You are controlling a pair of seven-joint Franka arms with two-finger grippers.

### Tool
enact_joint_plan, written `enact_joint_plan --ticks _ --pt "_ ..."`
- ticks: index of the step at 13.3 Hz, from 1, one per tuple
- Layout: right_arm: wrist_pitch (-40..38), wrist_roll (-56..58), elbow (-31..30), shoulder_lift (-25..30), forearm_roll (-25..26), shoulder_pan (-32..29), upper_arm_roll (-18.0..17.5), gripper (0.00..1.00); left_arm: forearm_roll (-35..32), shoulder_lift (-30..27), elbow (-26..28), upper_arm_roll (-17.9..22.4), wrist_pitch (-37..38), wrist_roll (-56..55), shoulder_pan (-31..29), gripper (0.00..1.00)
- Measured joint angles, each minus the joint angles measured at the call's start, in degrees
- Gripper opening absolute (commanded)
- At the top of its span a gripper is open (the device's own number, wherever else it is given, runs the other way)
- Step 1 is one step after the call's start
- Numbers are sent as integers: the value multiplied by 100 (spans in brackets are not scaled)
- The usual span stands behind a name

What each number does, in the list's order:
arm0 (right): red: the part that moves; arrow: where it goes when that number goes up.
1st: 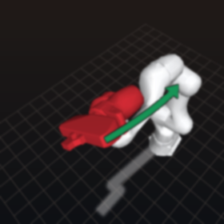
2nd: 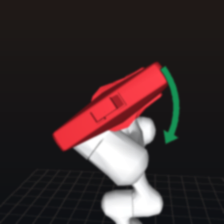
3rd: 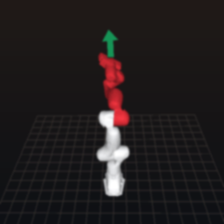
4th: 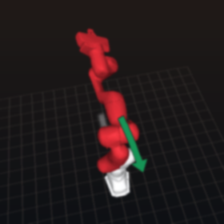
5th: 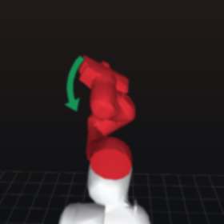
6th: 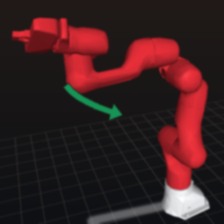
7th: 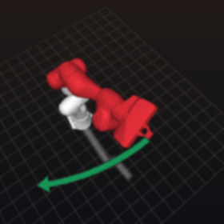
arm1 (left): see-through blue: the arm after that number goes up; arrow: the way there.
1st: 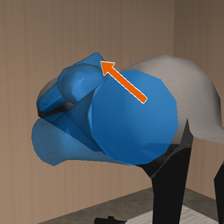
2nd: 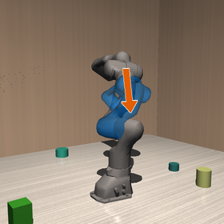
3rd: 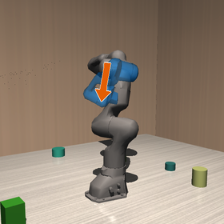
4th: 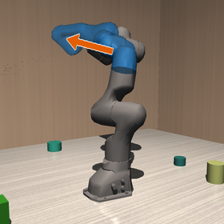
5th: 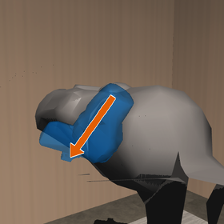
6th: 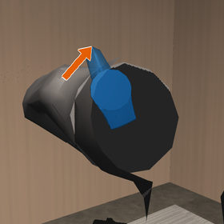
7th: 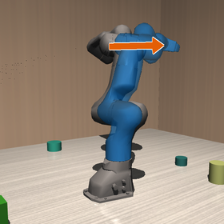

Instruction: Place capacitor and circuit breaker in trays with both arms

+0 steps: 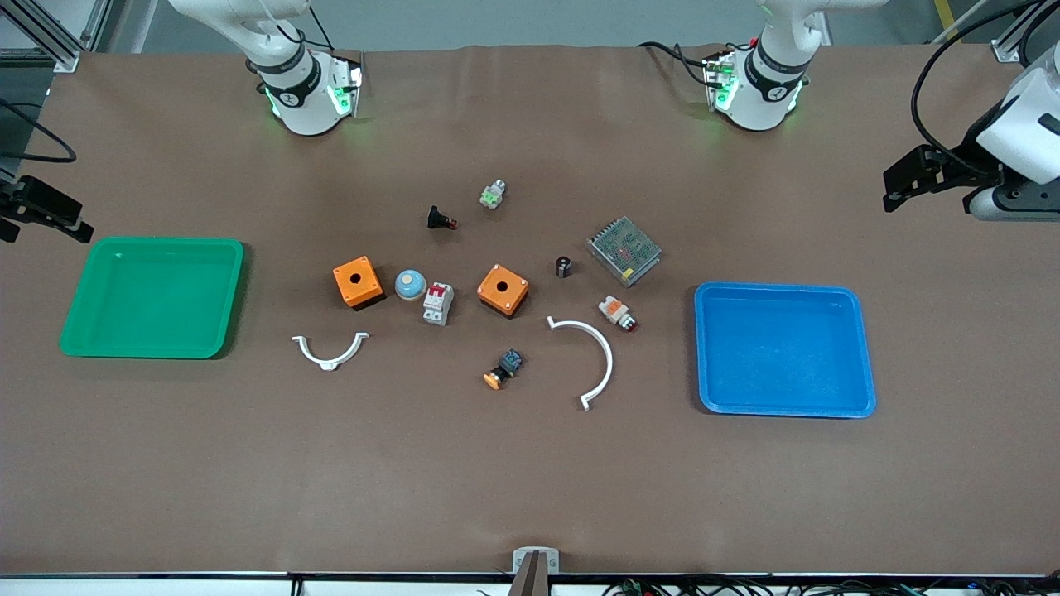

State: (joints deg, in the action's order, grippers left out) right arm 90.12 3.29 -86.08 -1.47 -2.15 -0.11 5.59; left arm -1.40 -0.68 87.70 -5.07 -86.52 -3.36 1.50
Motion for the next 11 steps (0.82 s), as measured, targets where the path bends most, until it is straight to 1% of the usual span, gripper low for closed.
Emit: enact_joint_plan --ticks 5,7,9,11 --pt "0 0 0 0 0 0 0 100 0 5 -4 -2 0 0 14 100" --pt "0 0 0 0 0 0 0 100 0 95 -1 -13 2 0 46 100" --pt "-2 -1 0 -8 0 0 -2 100 1 336 4 -95 -110 -3 81 100" --pt "-7 -1 -2 -60 -6 34 -35 100 15 696 8 -200 -348 -44 187 100"
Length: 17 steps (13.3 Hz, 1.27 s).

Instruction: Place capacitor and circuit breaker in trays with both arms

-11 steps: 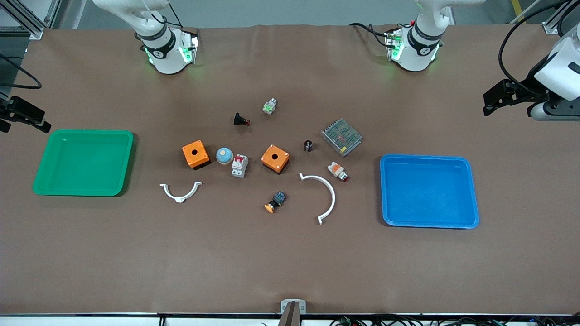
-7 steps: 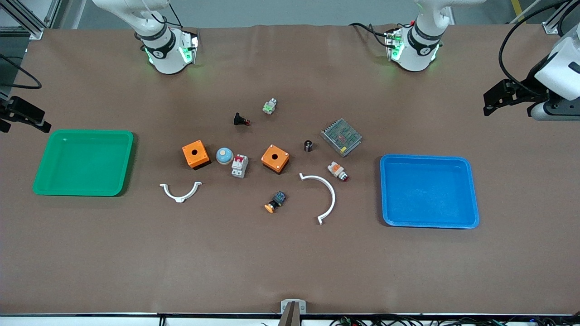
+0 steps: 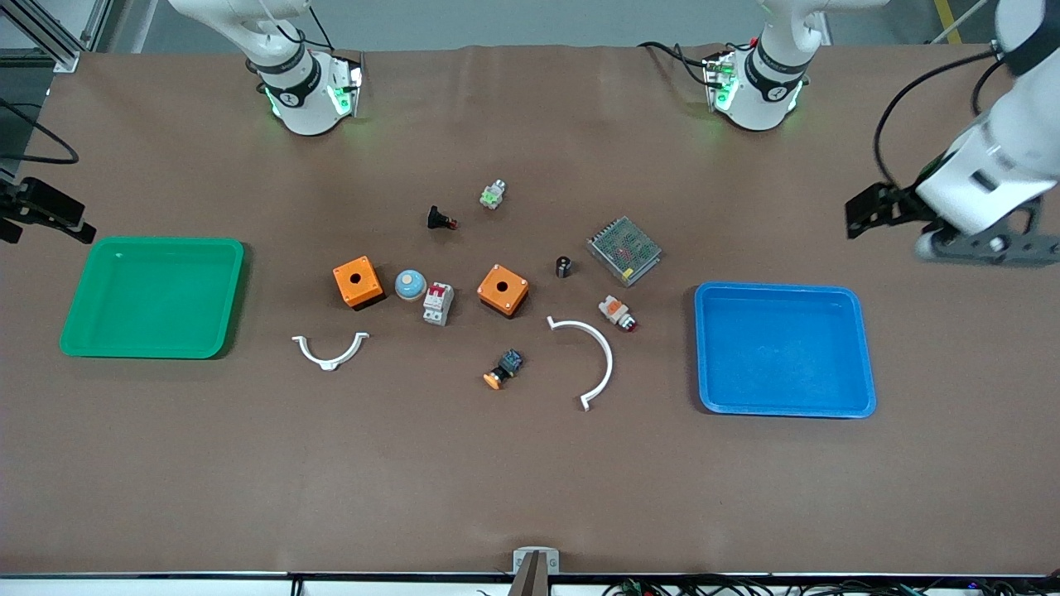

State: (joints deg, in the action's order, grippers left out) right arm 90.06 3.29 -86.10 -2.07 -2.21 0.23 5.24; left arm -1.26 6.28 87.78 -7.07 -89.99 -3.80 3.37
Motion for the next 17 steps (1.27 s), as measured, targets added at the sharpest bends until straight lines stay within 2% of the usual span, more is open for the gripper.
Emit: enact_joint_plan --ticks 3,7,9,11,12,15,17 --pt "-6 -213 -5 -268 -7 362 -48 100 14 652 18 -88 -377 -536 499 100" --pt "-4 -994 -53 -704 -6 1282 -88 100 14 1291 38 -110 -1062 -2076 1496 100" --pt "159 -1520 -261 -879 -200 1733 -98 100 14 1526 142 -110 -1612 -2821 1912 100" --pt "714 -2280 -681 -1069 -636 2081 -101 100 9 1740 367 -107 -2224 -3458 2206 99" --pt "1073 -2583 -932 -1158 -710 2296 -102 100 -32 1856 507 -105 -2540 -3801 2349 96" --pt "2270 -3396 -1656 -1409 -756 2958 -106 100 -340 2251 905 -106 -3473 -4905 2774 91" --pt "2776 -3734 -1876 -1656 -761 3227 -104 100 -393 2503 1122 -105 -4071 -5446 2986 88"
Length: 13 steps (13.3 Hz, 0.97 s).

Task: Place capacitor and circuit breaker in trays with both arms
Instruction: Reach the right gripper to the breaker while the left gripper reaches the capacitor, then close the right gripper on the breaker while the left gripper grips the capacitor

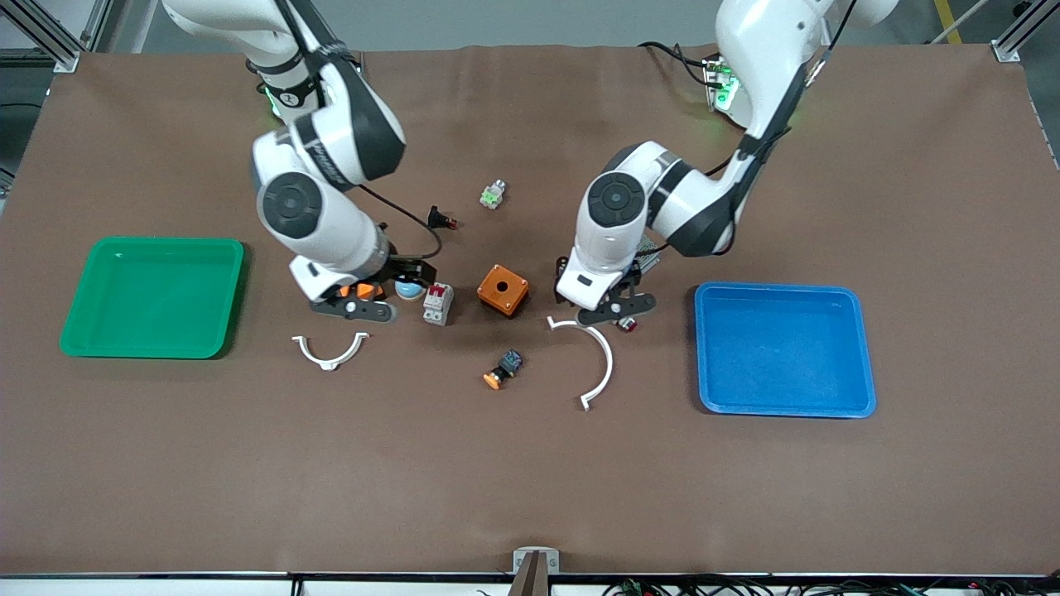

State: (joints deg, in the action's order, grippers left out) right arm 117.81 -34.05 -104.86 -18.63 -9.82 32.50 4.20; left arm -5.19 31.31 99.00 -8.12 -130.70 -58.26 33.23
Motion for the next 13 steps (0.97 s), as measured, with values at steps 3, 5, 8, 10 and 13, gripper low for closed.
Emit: enact_joint_plan --ticks 3,5,8,10,13 --pt "434 -314 -33 -449 -3 224 1 100 -6 294 418 1 -908 -516 275 84" --pt "573 -361 -34 -693 -3 253 9 100 -6 358 700 0 -1115 -690 410 83" --pt "724 -360 -40 -893 -3 239 69 100 -7 318 939 -2 -1136 -893 545 76" --pt "956 -360 -95 -997 -3 237 80 99 -7 309 994 -2 -1136 -963 602 69" --pt "1439 -359 -333 -1107 -3 249 62 69 -7 309 1019 -2 -1138 -975 615 61"
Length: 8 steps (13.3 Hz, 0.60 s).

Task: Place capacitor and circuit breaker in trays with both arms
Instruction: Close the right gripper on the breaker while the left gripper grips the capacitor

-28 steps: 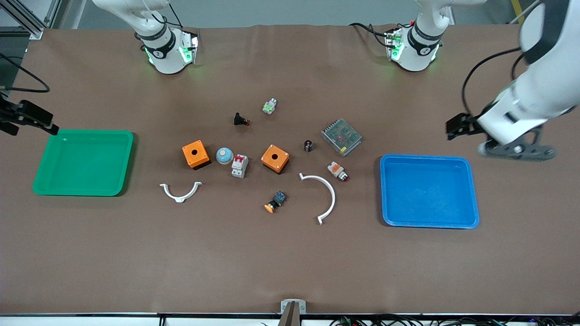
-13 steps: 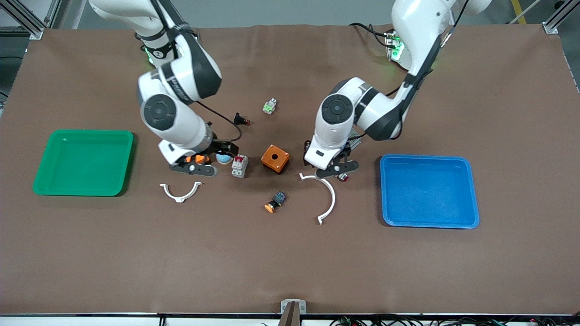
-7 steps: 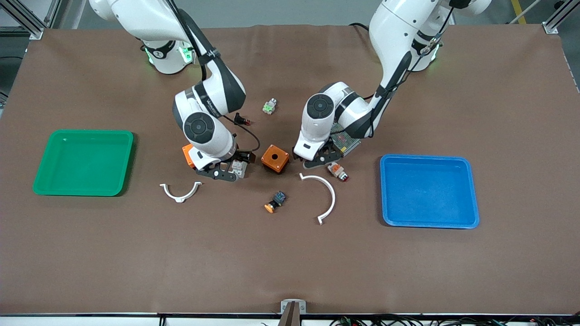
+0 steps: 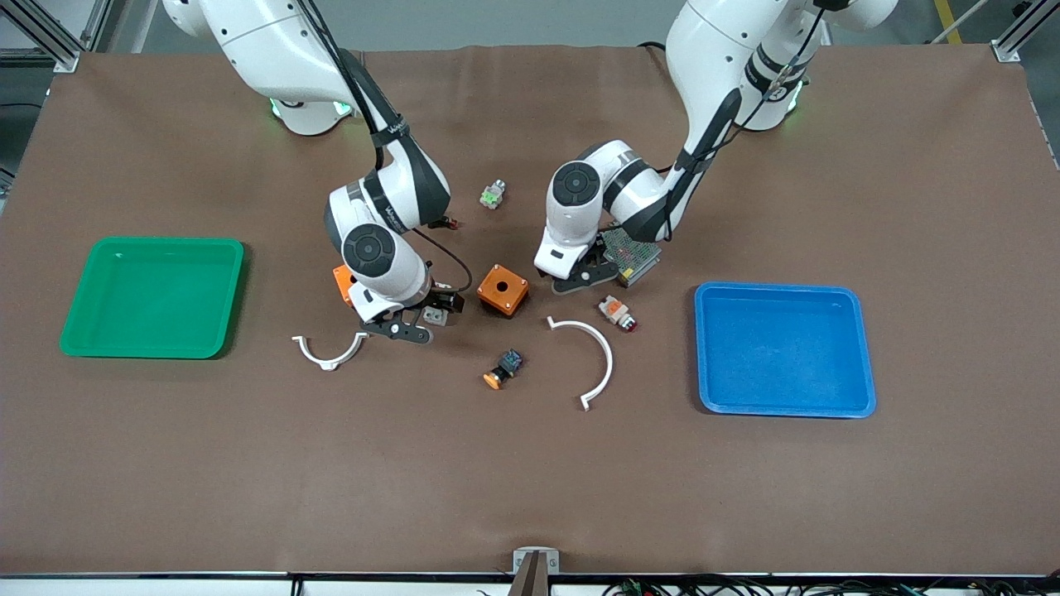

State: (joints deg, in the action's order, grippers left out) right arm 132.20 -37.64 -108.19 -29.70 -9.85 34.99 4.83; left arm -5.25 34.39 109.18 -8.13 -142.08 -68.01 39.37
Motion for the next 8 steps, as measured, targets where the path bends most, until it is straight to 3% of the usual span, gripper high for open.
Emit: enact_joint_plan --ticks 5,8 --pt "61 0 -61 -8 -181 10 -80 26 0 0 1 -6 -29 -18 4 58" --pt "59 0 -59 -8 -250 12 -86 22 0 1 1 -9 -40 -33 11 57"
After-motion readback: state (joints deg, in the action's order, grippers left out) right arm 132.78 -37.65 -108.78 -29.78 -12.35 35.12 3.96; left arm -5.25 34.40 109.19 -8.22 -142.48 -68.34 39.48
